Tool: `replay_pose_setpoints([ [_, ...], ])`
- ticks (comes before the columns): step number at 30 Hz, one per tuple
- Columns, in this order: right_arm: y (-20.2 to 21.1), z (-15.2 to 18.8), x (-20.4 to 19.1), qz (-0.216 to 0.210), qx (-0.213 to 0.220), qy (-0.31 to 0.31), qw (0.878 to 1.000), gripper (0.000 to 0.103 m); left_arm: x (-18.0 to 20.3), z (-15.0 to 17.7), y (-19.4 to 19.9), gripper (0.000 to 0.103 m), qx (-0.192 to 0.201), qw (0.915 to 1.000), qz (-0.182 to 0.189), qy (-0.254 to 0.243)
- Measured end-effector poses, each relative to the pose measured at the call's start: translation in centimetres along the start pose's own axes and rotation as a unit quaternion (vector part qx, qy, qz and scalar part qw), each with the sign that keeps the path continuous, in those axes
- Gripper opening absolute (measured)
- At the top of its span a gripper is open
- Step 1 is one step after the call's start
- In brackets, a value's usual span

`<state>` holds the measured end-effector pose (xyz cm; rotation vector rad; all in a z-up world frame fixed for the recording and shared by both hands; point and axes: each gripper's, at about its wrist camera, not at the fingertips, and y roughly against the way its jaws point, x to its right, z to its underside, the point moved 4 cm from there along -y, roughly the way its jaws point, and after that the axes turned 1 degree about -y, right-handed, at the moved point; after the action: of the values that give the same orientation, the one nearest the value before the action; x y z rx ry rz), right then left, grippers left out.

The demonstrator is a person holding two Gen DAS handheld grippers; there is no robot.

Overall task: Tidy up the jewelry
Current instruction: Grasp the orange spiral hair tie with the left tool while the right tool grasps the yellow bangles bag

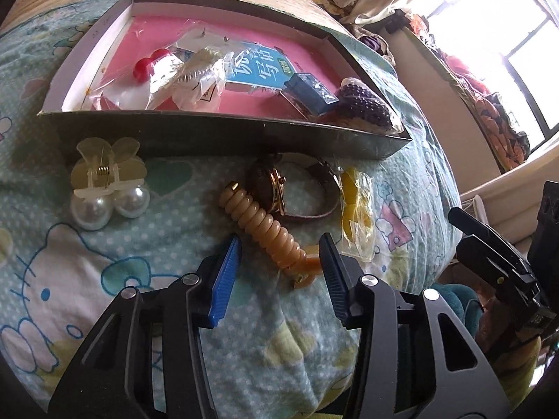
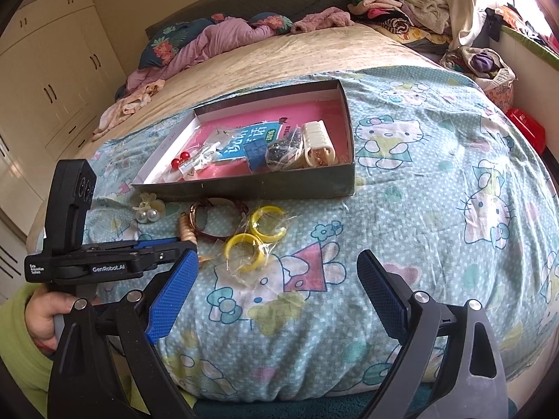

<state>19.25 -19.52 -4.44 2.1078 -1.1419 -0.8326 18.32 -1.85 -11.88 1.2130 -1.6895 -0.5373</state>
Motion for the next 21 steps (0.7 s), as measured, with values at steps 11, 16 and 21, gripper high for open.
replay_pose_setpoints([
  [11,-4.9,-0.8,-0.7,-0.009,-0.052,0.006,0.999,0.091,-0.4,0.4,0.8,0.022,0.011,0.9972,-0.042,-0.061],
  [16,-7.6,-0.8,-1.1,0.001,-0.076,0.004,0.997,0.091,-1.1,0.7,1.7,0.021,0.02,0.9969,-0.039,-0.065],
  [21,-8.8,-0.6,-1.9,0.013,-0.08,0.026,0.996,0.087,-1.5,0.8,2.2,0.017,0.029,0.9967,-0.035,-0.067],
])
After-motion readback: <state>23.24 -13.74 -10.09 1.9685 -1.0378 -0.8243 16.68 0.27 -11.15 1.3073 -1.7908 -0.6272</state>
